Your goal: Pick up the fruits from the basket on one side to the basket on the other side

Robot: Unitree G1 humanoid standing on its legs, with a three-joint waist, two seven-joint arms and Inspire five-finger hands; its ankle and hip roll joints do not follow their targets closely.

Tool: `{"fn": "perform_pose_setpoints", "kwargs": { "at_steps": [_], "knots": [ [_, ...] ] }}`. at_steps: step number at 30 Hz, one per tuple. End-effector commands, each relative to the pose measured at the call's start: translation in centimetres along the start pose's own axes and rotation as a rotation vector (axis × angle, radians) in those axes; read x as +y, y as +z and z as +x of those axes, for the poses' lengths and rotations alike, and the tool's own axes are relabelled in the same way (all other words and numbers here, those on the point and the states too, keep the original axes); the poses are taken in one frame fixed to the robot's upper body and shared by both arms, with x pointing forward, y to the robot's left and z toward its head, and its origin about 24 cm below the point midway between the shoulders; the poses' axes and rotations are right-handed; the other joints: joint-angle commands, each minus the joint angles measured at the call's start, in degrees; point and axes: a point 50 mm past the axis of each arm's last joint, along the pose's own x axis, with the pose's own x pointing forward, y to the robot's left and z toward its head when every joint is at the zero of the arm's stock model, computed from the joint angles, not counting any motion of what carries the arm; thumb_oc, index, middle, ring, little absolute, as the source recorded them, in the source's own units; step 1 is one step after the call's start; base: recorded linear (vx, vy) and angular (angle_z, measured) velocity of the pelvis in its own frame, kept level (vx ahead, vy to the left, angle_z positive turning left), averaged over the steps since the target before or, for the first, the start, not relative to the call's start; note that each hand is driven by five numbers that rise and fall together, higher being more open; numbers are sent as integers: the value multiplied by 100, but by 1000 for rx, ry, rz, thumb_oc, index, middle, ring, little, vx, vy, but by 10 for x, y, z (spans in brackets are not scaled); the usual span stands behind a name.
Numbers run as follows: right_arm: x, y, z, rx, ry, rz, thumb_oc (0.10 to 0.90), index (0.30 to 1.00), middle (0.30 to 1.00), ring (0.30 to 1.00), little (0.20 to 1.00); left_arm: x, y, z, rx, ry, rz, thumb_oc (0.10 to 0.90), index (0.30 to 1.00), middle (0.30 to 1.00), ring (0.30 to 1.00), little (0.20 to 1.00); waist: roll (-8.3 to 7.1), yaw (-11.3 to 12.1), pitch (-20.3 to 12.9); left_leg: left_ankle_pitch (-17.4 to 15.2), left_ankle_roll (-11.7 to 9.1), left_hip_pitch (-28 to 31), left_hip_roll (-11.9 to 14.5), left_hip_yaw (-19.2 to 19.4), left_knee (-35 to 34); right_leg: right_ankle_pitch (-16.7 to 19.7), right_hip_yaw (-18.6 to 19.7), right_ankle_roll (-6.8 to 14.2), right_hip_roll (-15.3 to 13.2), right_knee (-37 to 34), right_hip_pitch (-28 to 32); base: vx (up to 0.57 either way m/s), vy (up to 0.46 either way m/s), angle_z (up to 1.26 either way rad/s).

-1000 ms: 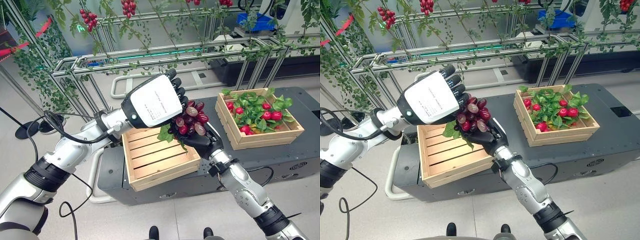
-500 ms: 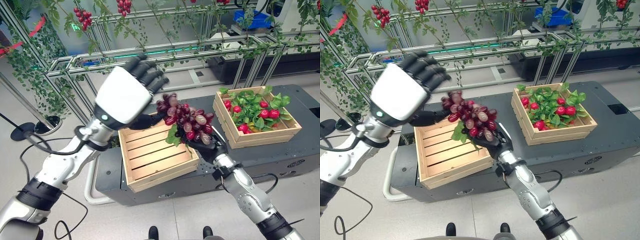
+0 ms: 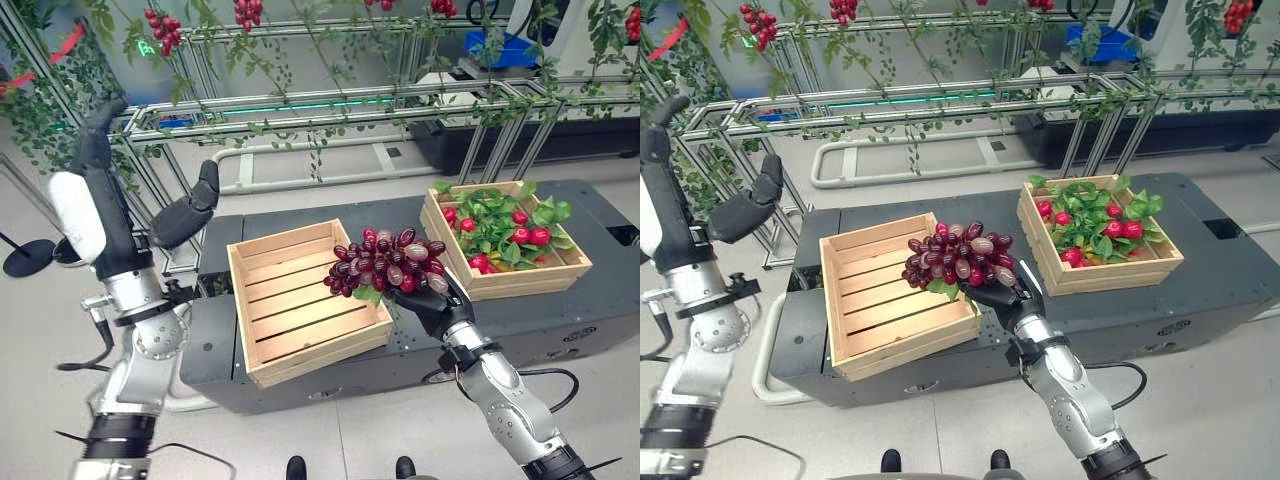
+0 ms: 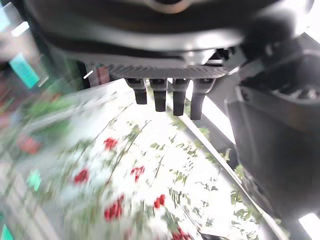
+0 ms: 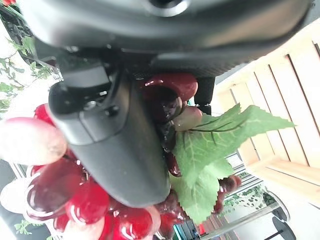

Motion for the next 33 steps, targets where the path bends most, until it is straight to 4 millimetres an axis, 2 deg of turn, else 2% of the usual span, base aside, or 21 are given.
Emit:
{"fn": "perform_pose_setpoints", "kwargs": {
  "at_steps": [1,2,3,5,6,7,8,9,10,14,16,19,20,23,26,27,29,31,33],
  "knots": [
    [21,62,6,-374,158,9,400,300,300,300,300,-5,36,18,-140,-151,-363,800,900,900,900,900,-164,31,-431,-664,157,318,-105,-209,50,51,177,-195,120,13,-148,-10,-53,-4],
    [21,62,4,-372,193,8,400,300,300,300,300,-16,37,8,-101,-211,-504,800,900,900,900,900,-178,22,-391,-707,164,355,-67,-190,50,-4,197,-220,176,13,-119,0,-24,-5],
    [21,62,4,-371,199,9,400,300,300,300,300,-18,37,7,-99,-222,-515,800,900,900,900,900,-182,25,-381,-705,164,358,-60,-186,50,-4,204,-225,186,13,-118,-21,-21,-7],
    [21,62,4,-367,242,24,400,300,300,300,300,-32,37,-6,-52,-292,-678,800,900,900,900,900,-226,49,-326,-689,178,348,-52,-262,50,-12,285,-281,273,13,-126,-55,26,-10],
    [20,62,4,-367,243,25,400,300,300,300,300,-33,37,-7,-51,-295,-685,800,900,900,900,900,-226,53,-324,-690,179,349,-53,-265,50,-12,291,-284,277,13,-125,-68,65,-13],
    [23,62,5,-362,272,29,400,300,300,300,300,-39,39,-12,-42,-317,-721,800,900,900,900,900,-257,88,-298,-687,209,353,-124,-455,50,-1,424,-301,315,13,-137,-87,150,-25],
    [25,62,7,-352,304,33,400,300,300,300,300,-43,38,-17,-25,-324,-759,800,900,900,900,900,-290,164,-252,-727,258,324,-276,-831,85,18,622,-312,338,13,-143,-97,170,-41],
    [26,61,8,-348,314,36,400,300,300,300,300,-43,38,-18,-18,-318,-763,800,900,900,900,900,-299,185,-234,-749,273,311,-321,-929,126,29,668,-311,332,13,-142,-143,283,-95],
    [33,63,13,-341,348,60,400,300,300,300,300,-47,36,-21,14,-326,-798,800,900,900,900,900,-333,257,-152,-911,339,224,-517,-1194,368,76,829,-278,282,13,-144,-161,286,-114],
    [39,64,19,-365,355,108,400,300,300,300,300,-58,32,-24,42,-429,-845,800,900,900,900,900,-330,220,24,-1163,444,159,-710,-927,729,175,925,-145,85,113,-221,-186,349,-90],
    [37,58,15,-368,331,156,400,300,300,300,300,-61,31,-28,57,-492,-886,800,900,900,900,900,-325,183,181,-1402,595,89,-1021,-807,1055,556,1069,118,-179,85,-502,-233,393,-46],
    [36,56,12,-373,323,169,400,300,300,300,300,-65,34,-30,36,-541,-916,800,900,900,900,900,-311,132,272,-1530,647,46,-1191,-647,1238,799,1097,177,-361,13,-828,-181,236,-56],
    [35,56,11,-373,321,177,400,300,300,300,300,-66,35,-30,35,-558,-921,800,900,900,900,900,-315,111,289,-1572,647,40,-1215,-595,1294,846,1063,172,-377,13,-852,-221,224,-46],
    [33,55,9,-363,354,181,400,300,300,300,300,-69,40,-28,21,-576,-928,800,900,900,900,900,-222,67,361,-1509,707,30,-1213,-408,1232,697,795,104,-263,757,-956,-206,121,-41],
    [36,58,10,-369,403,185,400,300,300,300,300,-74,44,-26,25,-587,-927,800,900,900,900,900,-54,109,388,-1281,792,-28,-1113,-332,1106,207,430,-52,-63,1900,-1040,-205,41,-69],
    [37,58,12,-371,418,191,400,300,300,300,300,-75,46,-25,27,-597,-915,800,900,900,900,900,-20,160,379,-1204,854,-43,-1084,-247,1038,9,183,-113,-75,2306,-978,-188,-5,-67],
    [39,56,13,-360,430,189,400,300,300,300,300,-76,47,-24,31,-611,-912,800,900,900,900,900,-7,249,349,-1169,933,-71,-1053,-179,993,-159,-107,-165,-138,2757,-871,-130,-73,-57],
    [39,53,12,-351,438,191,400,300,300,300,300,-76,46,-24,33,-621,-910,800,900,900,900,900,-43,327,297,-1134,950,-122,-1034,-128,999,-269,-279,-177,-199,2793,-693,-76,-120,-61],
    [40,48,9,-347,442,191,400,300,300,300,300,-76,46,-24,37,-629,-914,800,900,900,900,900,-120,389,218,-1078,921,-187,-1020,-105,983,-384,-382,-159,-213,2484,-407,-49,-215,-58]
  ]
}}
